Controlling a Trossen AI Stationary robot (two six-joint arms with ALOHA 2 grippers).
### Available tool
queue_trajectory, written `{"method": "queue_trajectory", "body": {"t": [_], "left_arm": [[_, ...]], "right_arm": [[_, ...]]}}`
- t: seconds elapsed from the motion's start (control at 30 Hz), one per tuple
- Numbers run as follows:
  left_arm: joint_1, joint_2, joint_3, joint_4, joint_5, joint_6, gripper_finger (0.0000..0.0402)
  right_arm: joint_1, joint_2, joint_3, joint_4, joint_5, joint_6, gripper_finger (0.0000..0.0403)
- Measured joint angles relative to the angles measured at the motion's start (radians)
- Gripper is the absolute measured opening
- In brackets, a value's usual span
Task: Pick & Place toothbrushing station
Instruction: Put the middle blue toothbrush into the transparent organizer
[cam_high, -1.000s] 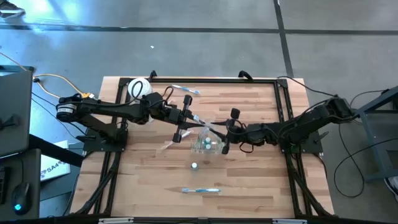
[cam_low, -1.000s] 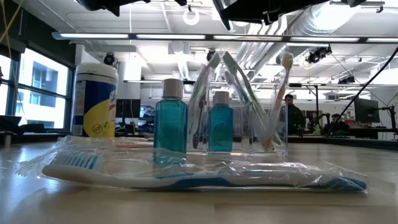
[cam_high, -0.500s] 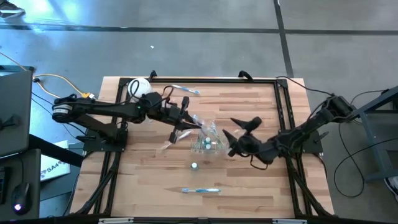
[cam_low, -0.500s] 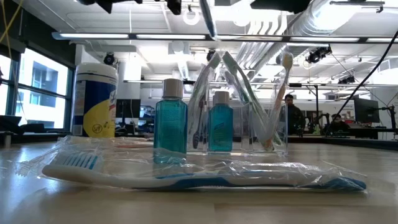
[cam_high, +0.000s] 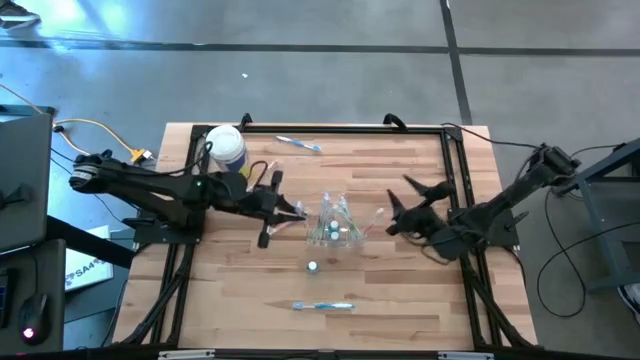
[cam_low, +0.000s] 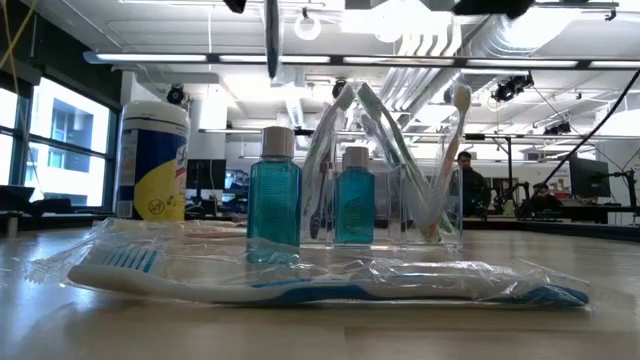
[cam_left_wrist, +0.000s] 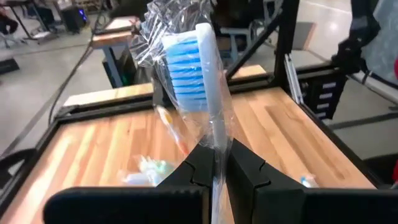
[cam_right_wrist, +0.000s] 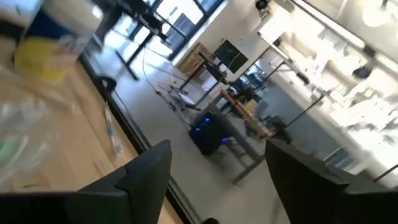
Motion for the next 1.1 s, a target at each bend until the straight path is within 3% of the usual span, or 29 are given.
{"method": "queue_trajectory", "body": {"t": [0.1,0.27,0.37,0.83,1.1], "left_arm": [[-0.011,0.023,0.000,0.003,0.004,-0.012,0.0014],[-0.002,0.052,0.000,0.025,0.028,-0.082,0.0014],[0.026,0.071,0.000,0.058,0.039,-0.125,0.0014],[0.103,0.197,-0.007,0.123,0.100,-0.224,0.0014],[0.132,0.198,-0.177,0.331,0.080,-0.318,0.0014]], "right_arm": [[0.011,-0.092,0.001,-0.182,-0.019,0.196,0.0244],[-0.013,-0.244,0.001,-0.525,-0.326,0.587,0.0229],[-0.044,-0.274,0.001,-0.623,-0.457,0.691,0.0222],[-0.085,-0.251,0.000,-0.620,-0.501,0.707,0.0220],[-0.085,-0.237,0.000,-0.620,-0.525,0.706,0.0220]]}}
